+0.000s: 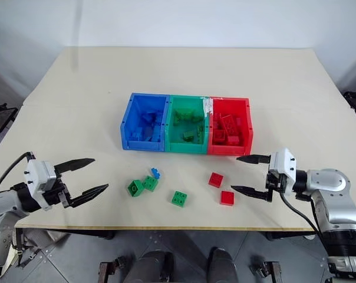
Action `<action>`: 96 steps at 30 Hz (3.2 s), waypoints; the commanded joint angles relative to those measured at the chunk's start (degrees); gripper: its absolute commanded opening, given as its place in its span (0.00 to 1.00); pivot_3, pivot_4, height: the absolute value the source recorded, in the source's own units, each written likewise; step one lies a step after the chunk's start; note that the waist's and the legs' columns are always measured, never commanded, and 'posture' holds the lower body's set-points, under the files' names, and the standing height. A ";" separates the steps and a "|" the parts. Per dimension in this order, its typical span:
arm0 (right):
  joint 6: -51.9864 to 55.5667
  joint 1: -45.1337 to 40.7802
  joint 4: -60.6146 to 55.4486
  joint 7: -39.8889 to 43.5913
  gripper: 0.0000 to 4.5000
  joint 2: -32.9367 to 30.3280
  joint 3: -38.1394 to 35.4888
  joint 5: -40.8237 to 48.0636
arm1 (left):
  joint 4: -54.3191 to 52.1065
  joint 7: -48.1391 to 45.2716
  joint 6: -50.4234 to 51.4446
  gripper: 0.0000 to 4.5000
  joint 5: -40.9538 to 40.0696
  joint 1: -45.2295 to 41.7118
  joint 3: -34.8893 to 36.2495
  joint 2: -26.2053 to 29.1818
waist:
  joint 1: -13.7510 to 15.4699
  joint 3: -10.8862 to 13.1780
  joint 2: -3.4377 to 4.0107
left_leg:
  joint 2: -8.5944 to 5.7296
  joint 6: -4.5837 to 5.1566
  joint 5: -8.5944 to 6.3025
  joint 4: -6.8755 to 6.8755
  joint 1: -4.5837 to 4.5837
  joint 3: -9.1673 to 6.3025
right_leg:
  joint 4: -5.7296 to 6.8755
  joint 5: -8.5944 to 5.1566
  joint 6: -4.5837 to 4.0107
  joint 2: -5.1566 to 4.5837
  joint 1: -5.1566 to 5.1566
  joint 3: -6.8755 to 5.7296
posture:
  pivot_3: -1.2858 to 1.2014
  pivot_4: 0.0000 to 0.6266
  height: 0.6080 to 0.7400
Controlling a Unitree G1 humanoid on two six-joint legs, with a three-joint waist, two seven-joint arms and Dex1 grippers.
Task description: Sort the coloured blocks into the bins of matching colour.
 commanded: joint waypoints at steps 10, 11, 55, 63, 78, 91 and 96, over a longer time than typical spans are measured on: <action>-1.80 10.14 -1.36 -4.43 1.00 -3.16 -10.51 0.39 | -11.03 -0.02 9.26 1.00 -2.92 -6.03 -12.46 -1.68 | 0.98 0.00 0.00 | -0.05 0.02 -0.01 0.04 0.00 0.00 | 0.00 0.01 0.01 -0.01 0.05 0.01 | 0.52 0.24 1.00; -1.79 11.13 -0.71 -3.97 1.00 -3.93 -11.17 0.19 | -12.23 -0.36 9.44 1.00 -3.31 -6.77 -14.06 -2.46 | 0.91 0.00 0.00 | -0.04 0.02 -0.01 0.04 0.00 0.02 | 0.00 0.01 0.01 -0.01 0.06 0.01 | 0.52 0.24 1.00; 28.43 11.95 -24.87 -3.36 1.00 -12.68 -0.93 1.45 | -14.95 -4.55 2.76 1.00 -0.94 0.08 -19.58 -4.41 | 0.61 -0.02 -0.01 | 0.10 0.08 -0.12 0.07 0.09 0.21 | -0.02 -0.01 -0.03 0.03 0.05 -0.04 | 0.52 0.24 1.00; 31.17 11.94 -28.49 -9.29 1.00 -9.47 5.95 -1.73 | -14.04 -7.43 1.65 1.00 -1.10 -1.16 -20.06 -3.64 | 0.99 -0.02 -0.03 | 0.06 0.08 -0.13 0.13 0.09 0.16 | 0.00 -0.01 -0.03 -0.01 0.06 -0.02 | 0.52 0.24 1.00; 29.32 9.90 -25.48 -9.63 0.32 -6.90 6.92 -0.70 | -12.89 -6.23 2.00 1.00 -1.40 -1.80 -17.12 -3.50 | 0.92 -0.02 -0.03 | 0.06 0.08 -0.13 0.13 0.07 0.15 | 0.00 0.00 -0.03 0.00 0.06 -0.05 | 0.52 0.24 1.00; 36.77 -19.17 -6.11 -28.84 0.32 5.46 0.22 3.02 | -12.05 3.04 0.00 1.00 -1.37 2.27 -6.65 -6.87 | 0.03 -0.02 -0.03 | 0.12 0.04 -0.14 0.16 0.09 0.18 | 0.04 0.00 -0.04 0.03 0.00 -0.02 | 0.52 0.24 1.00; 28.13 -28.14 6.86 -31.79 0.32 8.93 2.57 -4.62 | -13.08 5.05 0.19 1.00 -2.30 3.67 -4.17 -7.47 | 0.63 -0.02 -0.02 | 0.04 0.07 -0.17 0.10 -0.02 0.11 | 0.03 -0.01 -0.07 0.02 -0.08 -0.09 | 0.52 0.24 1.00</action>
